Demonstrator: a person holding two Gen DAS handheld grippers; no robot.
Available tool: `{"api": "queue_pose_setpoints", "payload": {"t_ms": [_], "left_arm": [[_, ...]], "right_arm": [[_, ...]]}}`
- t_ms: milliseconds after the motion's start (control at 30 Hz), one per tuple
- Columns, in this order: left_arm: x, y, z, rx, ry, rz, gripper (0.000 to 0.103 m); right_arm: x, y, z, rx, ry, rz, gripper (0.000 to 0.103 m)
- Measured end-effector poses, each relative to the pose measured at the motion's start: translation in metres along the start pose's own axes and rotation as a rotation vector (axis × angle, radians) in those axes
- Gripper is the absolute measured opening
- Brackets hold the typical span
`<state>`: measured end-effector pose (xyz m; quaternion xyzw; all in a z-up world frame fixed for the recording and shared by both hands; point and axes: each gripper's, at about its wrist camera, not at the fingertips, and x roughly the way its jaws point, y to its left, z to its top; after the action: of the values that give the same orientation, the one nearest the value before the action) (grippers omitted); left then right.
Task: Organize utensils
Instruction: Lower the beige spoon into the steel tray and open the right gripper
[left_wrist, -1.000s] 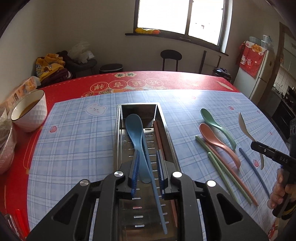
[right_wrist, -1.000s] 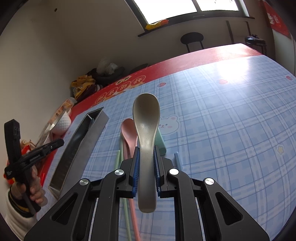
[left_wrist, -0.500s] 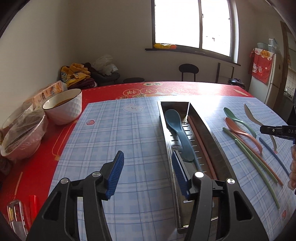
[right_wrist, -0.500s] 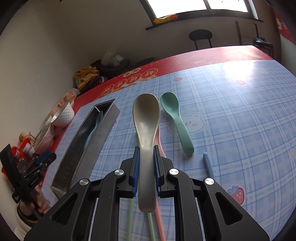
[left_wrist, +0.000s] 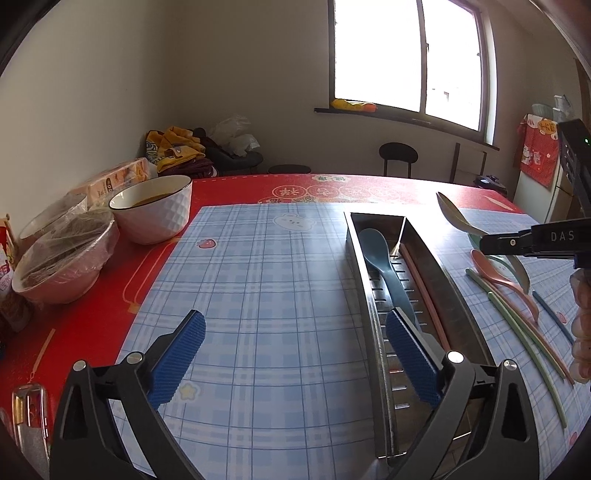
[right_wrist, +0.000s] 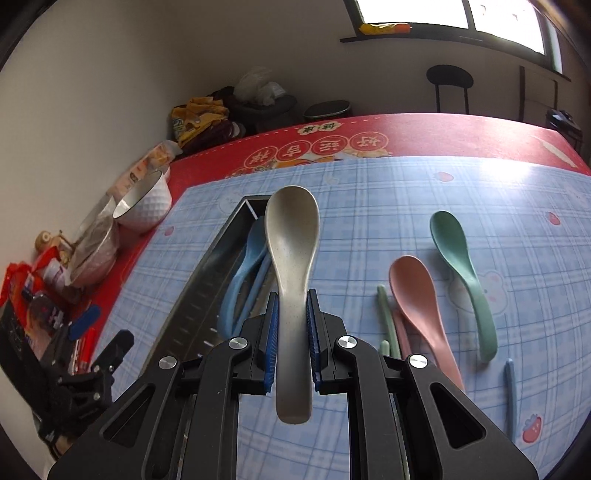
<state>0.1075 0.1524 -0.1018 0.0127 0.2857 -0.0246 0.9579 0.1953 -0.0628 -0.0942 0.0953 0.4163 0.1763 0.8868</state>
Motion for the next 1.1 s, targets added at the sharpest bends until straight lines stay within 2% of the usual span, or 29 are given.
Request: {"api": "queue_pose_setpoints", "payload": {"t_ms": [200,433,700,1100], "left_arm": [[0.004,0.011,0.0,-0.053,0.015,-0.03,0.096],[0.006,0.021,0.0,-0.113,0.029,-0.055,0.096],[0.007,0.021,-0.001,-0.11,0.029,-0.059,0.096],[0.007,0.021,0.0,-0.117,0.032,-0.06,0.096]], "right_arm": [[0.037,0.03,0.017,0.012,0.063,-0.004,0.014],[0.068,0.044,0.021,0.032,0.118,-0.064,0.014],[0.077,0.041,0.022,0.065,0.139,-0.089,0.014],[0.083,0.042,0.021,0.11,0.161,-0.045,0.016]]}}
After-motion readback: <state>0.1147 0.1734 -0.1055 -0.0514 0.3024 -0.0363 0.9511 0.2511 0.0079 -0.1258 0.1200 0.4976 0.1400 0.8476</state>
